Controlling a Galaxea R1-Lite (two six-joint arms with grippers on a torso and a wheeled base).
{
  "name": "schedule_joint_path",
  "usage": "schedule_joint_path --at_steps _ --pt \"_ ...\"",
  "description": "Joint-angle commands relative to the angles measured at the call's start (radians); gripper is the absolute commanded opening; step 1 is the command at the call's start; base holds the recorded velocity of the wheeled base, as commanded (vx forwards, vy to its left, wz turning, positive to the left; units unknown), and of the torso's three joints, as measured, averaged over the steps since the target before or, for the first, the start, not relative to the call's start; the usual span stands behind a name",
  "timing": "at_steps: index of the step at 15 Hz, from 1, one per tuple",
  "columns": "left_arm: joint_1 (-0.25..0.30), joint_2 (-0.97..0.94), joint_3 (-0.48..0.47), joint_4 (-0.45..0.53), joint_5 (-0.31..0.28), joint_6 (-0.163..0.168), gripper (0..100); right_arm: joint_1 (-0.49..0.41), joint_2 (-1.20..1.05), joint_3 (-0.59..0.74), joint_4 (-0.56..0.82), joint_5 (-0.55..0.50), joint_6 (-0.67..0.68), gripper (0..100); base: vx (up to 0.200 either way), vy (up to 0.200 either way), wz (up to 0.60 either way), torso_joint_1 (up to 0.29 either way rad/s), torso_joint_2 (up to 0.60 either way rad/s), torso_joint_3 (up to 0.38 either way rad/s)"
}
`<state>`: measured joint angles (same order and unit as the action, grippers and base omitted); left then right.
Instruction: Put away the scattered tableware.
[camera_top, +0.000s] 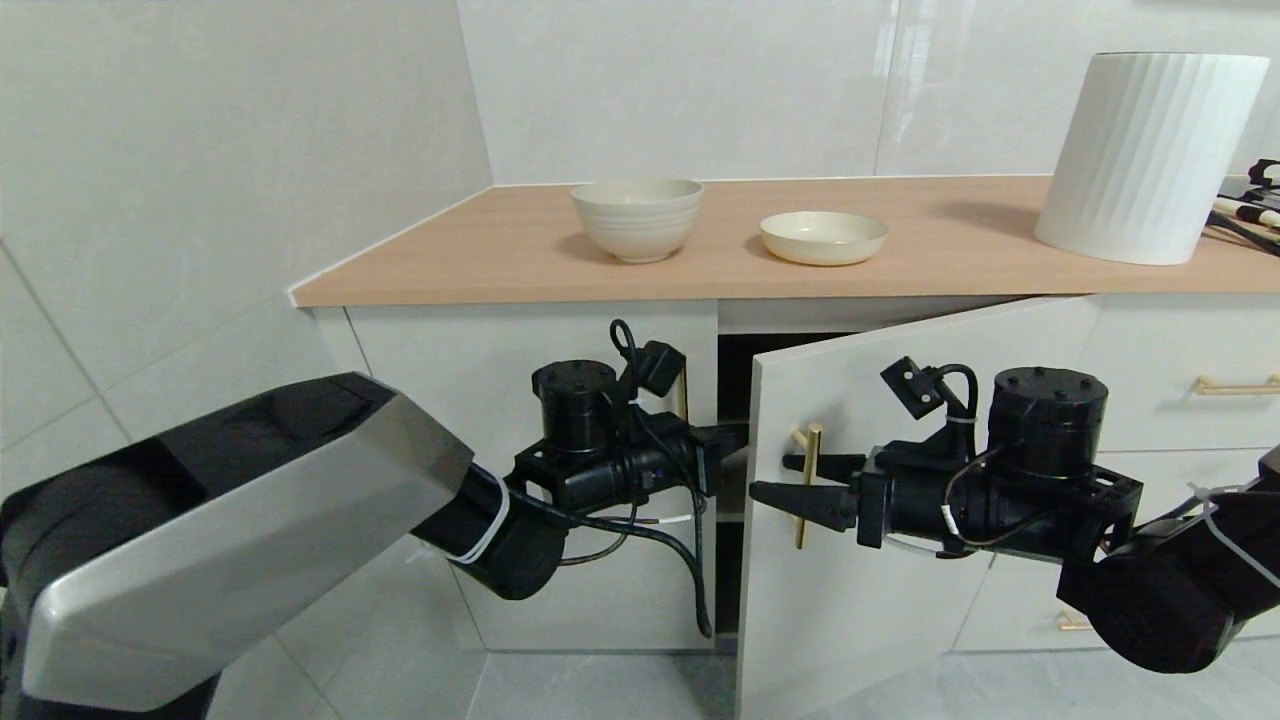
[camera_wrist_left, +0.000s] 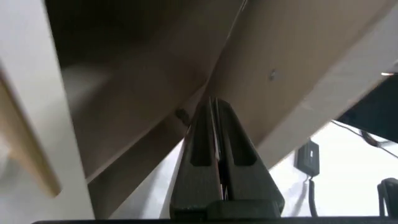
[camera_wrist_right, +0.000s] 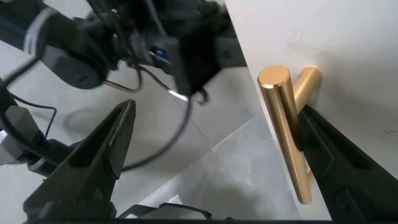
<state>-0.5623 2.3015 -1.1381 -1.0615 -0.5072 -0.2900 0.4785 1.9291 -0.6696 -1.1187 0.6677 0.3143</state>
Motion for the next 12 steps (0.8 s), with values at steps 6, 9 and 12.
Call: schedule_joint_path --at_steps 6,9,12 --pt "-0.044 0.03 -0.049 0.0 -0.001 -0.014 0 -0.021 0.001 0.001 0.0 -0.002 -0.011 100 0.0 0.0 0.0 0.0 0.0 0.0" --pt "-0.047 0.027 -0.051 0.0 0.001 -0.014 0 -0.081 0.007 0.007 0.0 0.0 -0.066 100 0.0 0.0 0.0 0.0 0.0 0.0" --pt "-0.051 0.026 -0.049 0.0 0.006 -0.014 0 -0.121 0.017 0.005 -0.001 0.003 -0.072 100 0.0 0.0 0.0 0.0 0.0 0.0"
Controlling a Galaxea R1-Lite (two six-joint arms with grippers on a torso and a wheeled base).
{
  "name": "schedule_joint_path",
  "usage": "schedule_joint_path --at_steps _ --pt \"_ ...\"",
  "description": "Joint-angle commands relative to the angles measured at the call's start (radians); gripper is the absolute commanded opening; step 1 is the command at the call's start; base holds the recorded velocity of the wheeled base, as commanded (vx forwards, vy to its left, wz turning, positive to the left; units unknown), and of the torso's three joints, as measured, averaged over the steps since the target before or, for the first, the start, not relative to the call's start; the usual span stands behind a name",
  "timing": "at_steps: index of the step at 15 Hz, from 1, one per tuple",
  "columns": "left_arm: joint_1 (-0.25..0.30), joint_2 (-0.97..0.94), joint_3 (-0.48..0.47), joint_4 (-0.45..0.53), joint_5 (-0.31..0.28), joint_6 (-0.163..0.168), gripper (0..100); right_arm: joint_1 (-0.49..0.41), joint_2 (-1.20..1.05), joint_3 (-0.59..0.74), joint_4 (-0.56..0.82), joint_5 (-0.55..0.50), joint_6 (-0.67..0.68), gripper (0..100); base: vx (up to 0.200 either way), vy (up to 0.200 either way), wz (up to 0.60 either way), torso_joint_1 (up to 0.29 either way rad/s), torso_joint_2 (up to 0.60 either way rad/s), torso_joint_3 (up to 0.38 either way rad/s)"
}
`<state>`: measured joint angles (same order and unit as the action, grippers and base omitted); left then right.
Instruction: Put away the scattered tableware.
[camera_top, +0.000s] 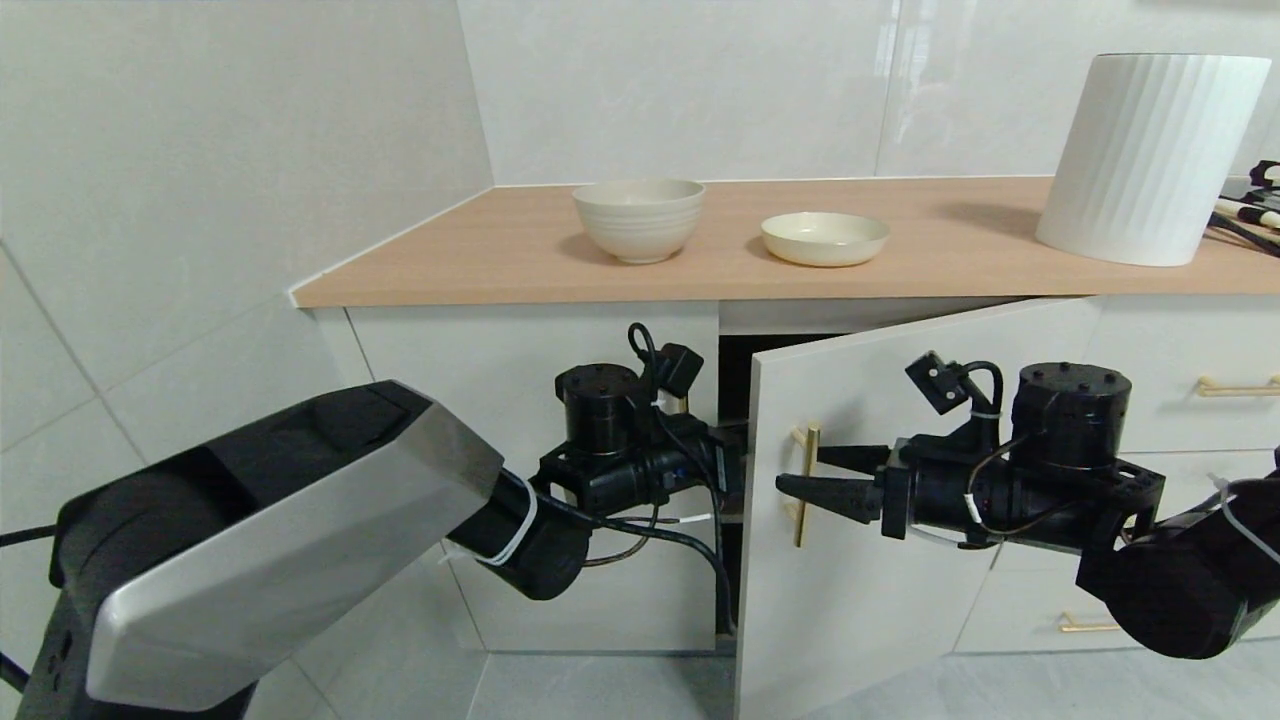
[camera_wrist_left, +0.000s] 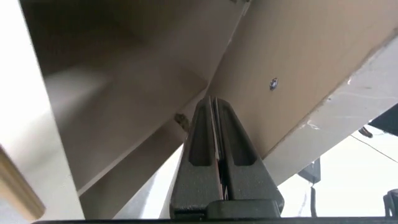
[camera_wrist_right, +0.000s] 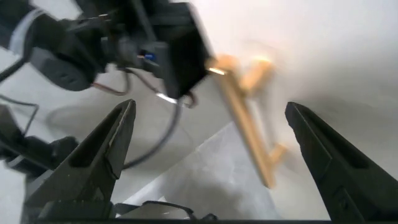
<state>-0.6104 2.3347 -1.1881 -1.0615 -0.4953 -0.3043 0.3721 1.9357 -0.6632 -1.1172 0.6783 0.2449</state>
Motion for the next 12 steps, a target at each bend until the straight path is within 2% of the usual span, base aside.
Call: schedule_joint_path --at_steps 1,2,3,6,9,10,12 --pt "-0.005 -0.014 0.004 0.0 -0.006 -0.001 0 -0.029 0.006 0.024 -0.001 -0.009 -0.004 100 0.0 0.0 0.0 0.0 0.0 0.0" --pt "-0.005 -0.014 0.004 0.0 -0.006 -0.001 0 -0.036 0.0 0.042 -0.003 -0.009 -0.004 100 0.0 0.0 0.0 0.0 0.0 0.0" --pt "-0.006 -0.015 0.005 0.0 -0.006 -0.001 0 -0.055 -0.049 0.16 -0.05 -0.008 -0.018 100 0.0 0.0 0.0 0.0 0.0 0.0" --pt "-0.009 -0.043 0.05 -0.002 -0.006 -0.001 0 -0.039 -0.146 0.384 -0.17 -0.008 -0.026 100 0.0 0.0 0.0 0.0 0.0 0.0" --pt "-0.031 -0.052 0.071 -0.008 0.008 0.001 0 -0.03 -0.247 0.491 -0.181 0.003 -0.022 100 0.0 0.0 0.0 0.0 0.0 0.0" --pt "-0.043 -0.052 0.071 -0.005 0.02 0.001 0 -0.027 -0.299 0.551 -0.181 0.047 -0.022 100 0.0 0.0 0.0 0.0 0.0 0.0" --pt "-0.055 -0.066 0.073 -0.008 0.041 0.001 0 -0.015 -0.359 0.611 -0.181 0.069 -0.021 100 0.0 0.0 0.0 0.0 0.0 0.0"
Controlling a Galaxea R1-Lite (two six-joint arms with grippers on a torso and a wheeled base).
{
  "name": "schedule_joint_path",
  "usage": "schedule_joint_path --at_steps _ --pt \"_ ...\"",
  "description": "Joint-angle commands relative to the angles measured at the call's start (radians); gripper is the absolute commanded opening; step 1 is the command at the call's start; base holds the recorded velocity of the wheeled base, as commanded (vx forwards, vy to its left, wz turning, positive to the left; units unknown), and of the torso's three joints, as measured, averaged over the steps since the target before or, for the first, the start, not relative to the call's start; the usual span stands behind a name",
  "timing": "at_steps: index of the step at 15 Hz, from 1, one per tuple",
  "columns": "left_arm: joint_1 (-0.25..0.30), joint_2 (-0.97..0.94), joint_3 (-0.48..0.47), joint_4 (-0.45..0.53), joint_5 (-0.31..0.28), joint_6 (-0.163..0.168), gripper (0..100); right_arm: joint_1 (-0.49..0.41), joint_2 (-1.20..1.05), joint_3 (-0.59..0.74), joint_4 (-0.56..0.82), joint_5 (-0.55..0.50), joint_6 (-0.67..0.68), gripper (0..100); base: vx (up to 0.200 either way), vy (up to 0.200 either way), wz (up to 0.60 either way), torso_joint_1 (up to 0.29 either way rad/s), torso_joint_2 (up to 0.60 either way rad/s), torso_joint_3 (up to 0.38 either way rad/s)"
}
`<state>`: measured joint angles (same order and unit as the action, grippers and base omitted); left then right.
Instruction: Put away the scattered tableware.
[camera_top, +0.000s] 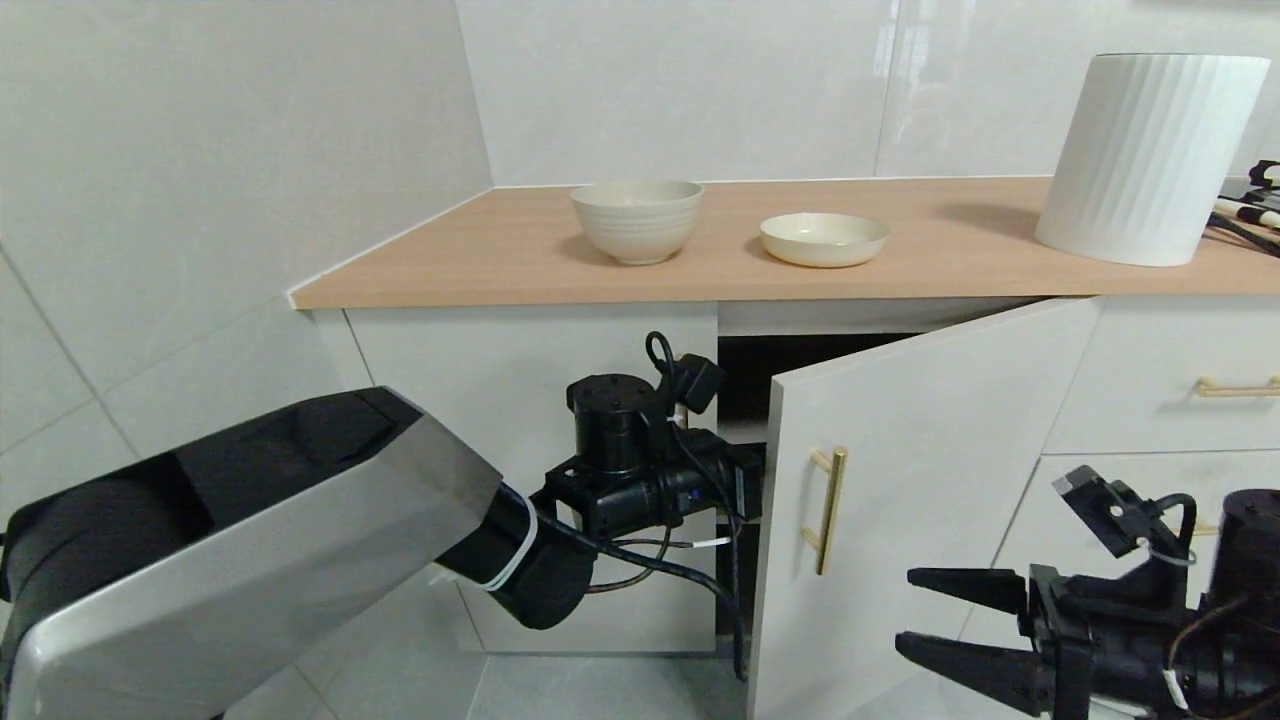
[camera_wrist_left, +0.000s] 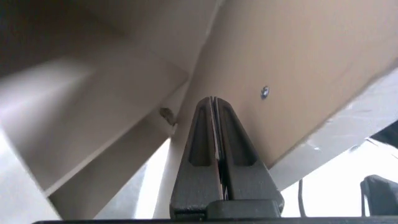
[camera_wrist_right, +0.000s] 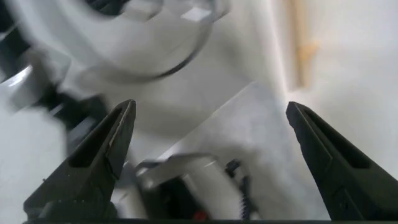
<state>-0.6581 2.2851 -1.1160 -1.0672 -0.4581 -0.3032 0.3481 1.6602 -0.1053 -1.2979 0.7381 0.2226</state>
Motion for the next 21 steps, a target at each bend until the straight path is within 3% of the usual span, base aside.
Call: schedule_joint_path --at_steps 1,15,21 --pt "-0.017 -0.022 0.004 0.001 0.015 -0.001 0 0.017 -0.108 0.084 0.0 0.009 0.0 100 0.0 0.0 0.0 0.0 0.0 0.0" --pt "-0.299 -0.104 0.021 0.046 0.044 0.004 0 0.12 -0.263 0.105 0.101 0.024 0.015 100 0.0 0.0 0.0 0.0 0.0 0.0" --pt "-0.334 -0.099 0.025 0.046 0.056 0.004 0 0.14 -0.312 0.105 0.131 0.053 0.015 100 0.0 0.0 0.0 0.0 0.0 0.0"
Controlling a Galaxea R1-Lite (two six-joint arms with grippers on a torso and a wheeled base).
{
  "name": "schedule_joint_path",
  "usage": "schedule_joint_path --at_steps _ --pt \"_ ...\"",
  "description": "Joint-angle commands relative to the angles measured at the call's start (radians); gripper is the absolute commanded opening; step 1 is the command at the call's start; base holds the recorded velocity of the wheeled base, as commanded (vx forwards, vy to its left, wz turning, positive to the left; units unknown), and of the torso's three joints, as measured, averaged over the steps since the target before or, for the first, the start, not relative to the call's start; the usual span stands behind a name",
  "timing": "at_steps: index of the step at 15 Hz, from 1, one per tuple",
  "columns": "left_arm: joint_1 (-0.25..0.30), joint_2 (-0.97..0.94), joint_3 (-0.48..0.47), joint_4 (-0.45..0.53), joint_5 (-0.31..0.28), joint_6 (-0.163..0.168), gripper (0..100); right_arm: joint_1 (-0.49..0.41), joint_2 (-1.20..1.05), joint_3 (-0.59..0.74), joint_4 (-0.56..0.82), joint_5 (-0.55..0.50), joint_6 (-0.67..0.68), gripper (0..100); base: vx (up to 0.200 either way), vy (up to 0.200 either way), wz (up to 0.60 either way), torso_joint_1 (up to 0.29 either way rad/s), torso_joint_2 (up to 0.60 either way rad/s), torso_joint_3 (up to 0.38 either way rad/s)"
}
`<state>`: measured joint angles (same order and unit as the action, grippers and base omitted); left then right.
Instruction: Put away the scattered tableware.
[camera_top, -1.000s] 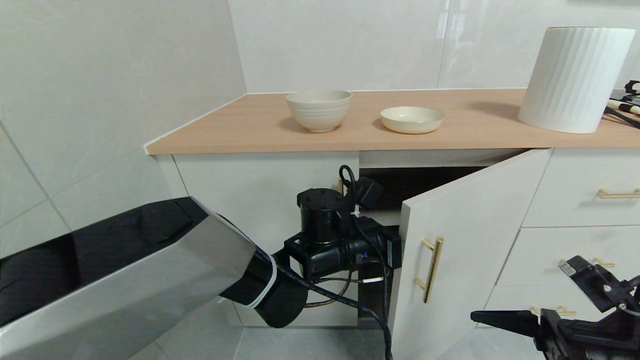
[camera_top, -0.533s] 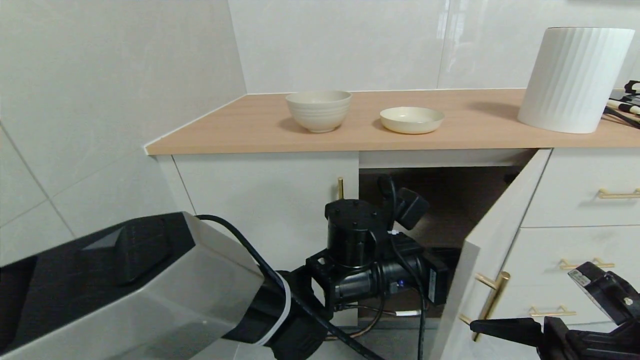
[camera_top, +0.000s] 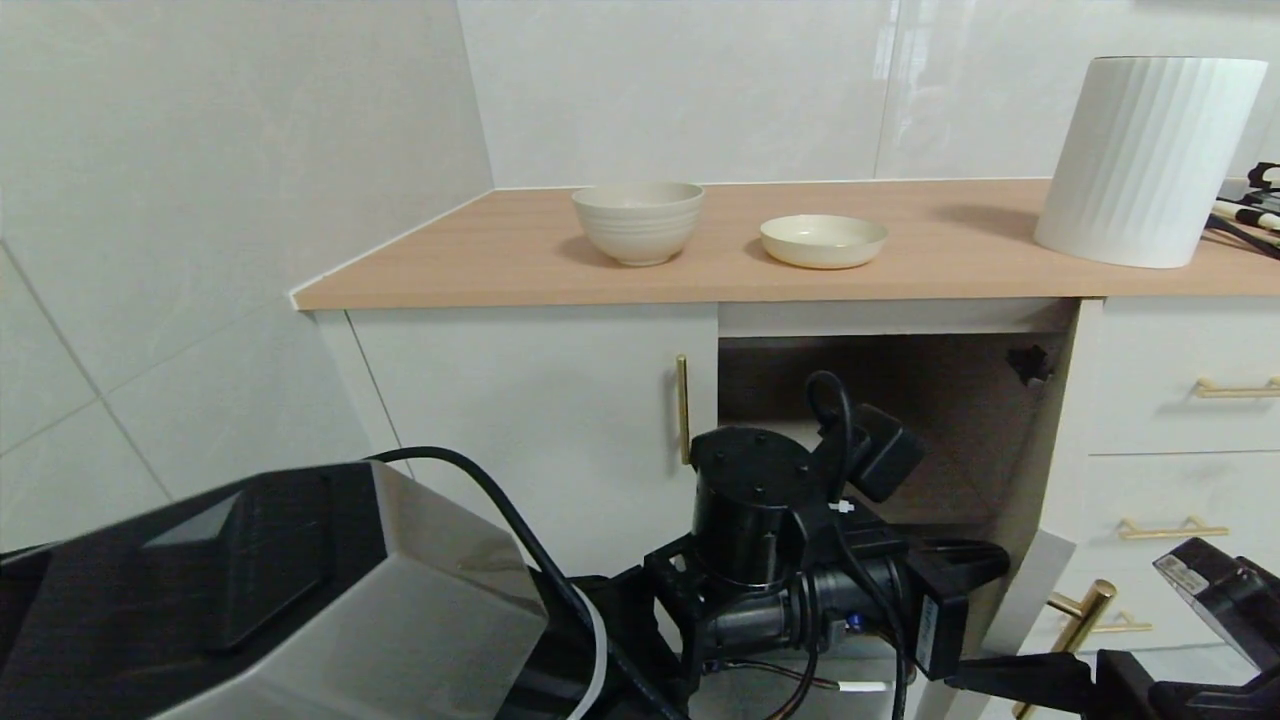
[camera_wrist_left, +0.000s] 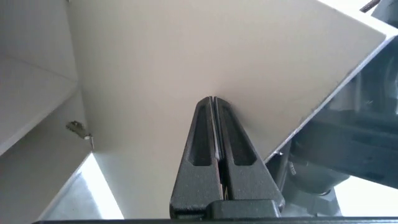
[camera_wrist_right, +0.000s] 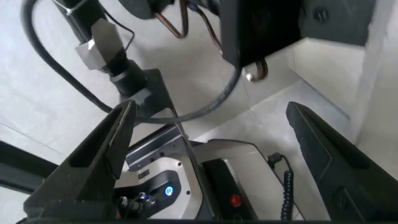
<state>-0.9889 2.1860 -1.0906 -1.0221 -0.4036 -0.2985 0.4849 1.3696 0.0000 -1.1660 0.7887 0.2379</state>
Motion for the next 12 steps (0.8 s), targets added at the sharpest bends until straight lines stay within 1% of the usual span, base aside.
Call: schedule_joint_path --at_steps 1,3,4,5,6,7,8,9,10,11,12 --pt "-0.017 0.001 -0.002 0.0 0.002 -0.001 0 0.003 -0.043 0.0 0.0 0.015 0.0 100 0.0 0.0 0.0 0.0 0.0 0.0" --pt "-0.04 0.006 -0.006 0.0 0.002 0.001 0 0.021 -0.107 0.0 0.015 0.037 0.001 100 0.0 0.0 0.0 0.0 0.0 0.0" --pt "-0.042 0.005 -0.003 0.0 0.002 0.002 0 0.057 -0.155 0.0 0.049 0.035 0.0 100 0.0 0.0 0.0 0.0 0.0 0.0" --pt "-0.04 0.001 0.0 0.0 0.003 0.002 0 0.067 -0.216 -0.003 0.092 0.033 0.0 100 0.0 0.0 0.0 0.0 0.0 0.0" --pt "-0.034 0.003 0.005 -0.001 0.005 0.002 0 0.057 -0.287 -0.025 0.14 0.029 0.003 100 0.0 0.0 0.0 0.0 0.0 0.0" --pt "-0.03 0.011 0.005 -0.001 0.008 0.002 0 0.0 -0.36 -0.064 0.213 0.027 0.003 100 0.0 0.0 0.0 0.0 0.0 0.0" --pt "-0.03 0.034 0.003 -0.003 0.009 0.002 0 -0.069 -0.443 -0.141 0.351 0.027 0.001 100 0.0 0.0 0.0 0.0 0.0 0.0" --pt "-0.03 0.038 -0.005 -0.003 0.009 0.002 0 -0.088 -0.527 -0.245 0.526 0.027 0.001 100 0.0 0.0 0.0 0.0 0.0 0.0" --pt "-0.03 0.041 -0.011 -0.001 0.009 0.002 0 -0.088 -0.592 -0.324 0.667 0.027 0.001 100 0.0 0.0 0.0 0.0 0.0 0.0" --pt "-0.03 0.041 -0.014 -0.001 0.009 0.004 0 -0.088 -0.669 -0.449 0.887 0.012 0.0 100 0.0 0.0 0.0 0.0 0.0 0.0" --pt "-0.03 0.038 -0.018 0.002 0.009 0.002 0 -0.086 -0.687 -0.531 1.022 -0.026 -0.006 100 0.0 0.0 0.0 0.0 0.0 0.0"
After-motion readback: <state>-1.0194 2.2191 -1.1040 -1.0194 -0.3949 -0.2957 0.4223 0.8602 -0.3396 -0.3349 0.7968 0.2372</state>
